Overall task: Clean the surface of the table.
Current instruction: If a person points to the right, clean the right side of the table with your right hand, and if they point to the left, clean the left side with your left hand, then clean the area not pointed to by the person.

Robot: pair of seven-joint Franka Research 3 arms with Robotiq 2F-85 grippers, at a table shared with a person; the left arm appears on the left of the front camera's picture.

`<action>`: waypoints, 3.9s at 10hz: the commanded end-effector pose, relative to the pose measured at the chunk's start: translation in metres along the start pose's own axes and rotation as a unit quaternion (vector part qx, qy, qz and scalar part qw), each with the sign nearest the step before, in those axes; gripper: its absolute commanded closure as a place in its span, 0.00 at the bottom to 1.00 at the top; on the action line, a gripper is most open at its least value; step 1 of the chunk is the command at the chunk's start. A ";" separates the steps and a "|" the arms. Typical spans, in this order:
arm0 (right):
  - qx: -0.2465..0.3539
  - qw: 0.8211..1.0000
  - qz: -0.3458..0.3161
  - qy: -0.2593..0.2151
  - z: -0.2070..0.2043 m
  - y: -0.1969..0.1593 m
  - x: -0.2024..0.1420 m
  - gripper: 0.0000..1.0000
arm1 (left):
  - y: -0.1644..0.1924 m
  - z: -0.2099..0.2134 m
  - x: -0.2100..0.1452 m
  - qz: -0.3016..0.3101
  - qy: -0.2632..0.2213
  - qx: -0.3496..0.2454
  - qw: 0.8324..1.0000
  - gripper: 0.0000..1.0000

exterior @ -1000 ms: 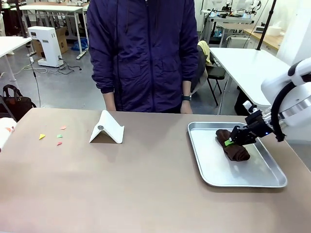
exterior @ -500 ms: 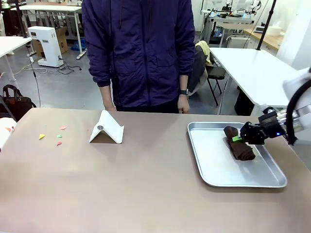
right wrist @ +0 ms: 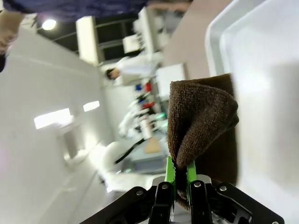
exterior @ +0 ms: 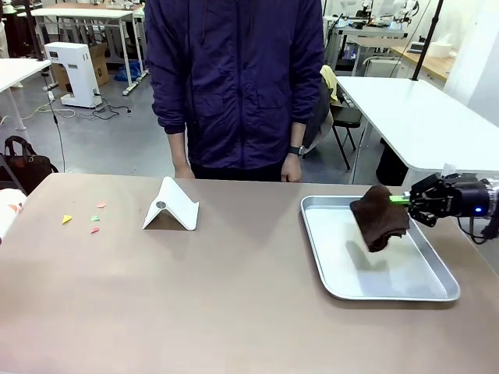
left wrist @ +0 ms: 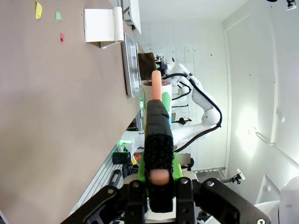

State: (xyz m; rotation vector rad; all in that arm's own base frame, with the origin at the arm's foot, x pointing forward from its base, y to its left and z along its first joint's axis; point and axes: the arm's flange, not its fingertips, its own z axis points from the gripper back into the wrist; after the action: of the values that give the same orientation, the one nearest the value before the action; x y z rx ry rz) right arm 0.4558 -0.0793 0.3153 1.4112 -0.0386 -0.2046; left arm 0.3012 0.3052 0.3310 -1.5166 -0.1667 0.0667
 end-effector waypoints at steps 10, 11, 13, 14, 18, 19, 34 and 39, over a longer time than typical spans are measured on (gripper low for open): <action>0.015 0.999 -0.029 0.006 0.041 0.041 -0.070 0.89 | -0.006 -0.002 -0.002 0.001 0.001 -0.003 1.000 1.00; 0.015 0.999 -0.029 0.006 0.041 0.041 -0.070 0.89 | -0.006 -0.002 -0.002 0.001 0.001 -0.003 1.000 1.00; 0.015 0.999 -0.029 0.006 0.041 0.041 -0.070 0.89 | -0.006 -0.002 -0.002 0.001 0.001 -0.003 1.000 1.00; 0.015 0.999 -0.029 0.006 0.041 0.041 -0.070 0.89 | -0.006 -0.002 -0.002 0.001 0.001 -0.003 1.000 1.00; 0.015 0.999 -0.029 0.006 0.041 0.041 -0.070 0.89 | -0.006 -0.002 -0.002 0.001 0.001 -0.003 1.000 1.00; 0.015 0.999 -0.029 0.006 0.041 0.041 -0.070 0.89 | -0.006 -0.002 -0.002 0.001 0.001 -0.003 1.000 1.00; 0.015 0.999 -0.029 0.006 0.041 0.041 -0.070 0.89 | 0.000 -0.024 0.020 0.085 -0.120 0.063 0.987 0.78; 0.015 0.999 -0.029 0.006 0.041 0.041 -0.070 0.89 | 0.017 -0.032 0.049 0.127 -0.234 0.174 0.948 0.78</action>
State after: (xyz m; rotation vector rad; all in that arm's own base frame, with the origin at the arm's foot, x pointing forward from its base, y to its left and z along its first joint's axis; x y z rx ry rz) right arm 0.3840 -0.1021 0.3634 1.4319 0.0141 -0.2556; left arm 0.3595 0.2970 0.3132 -1.1629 -0.3381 0.6235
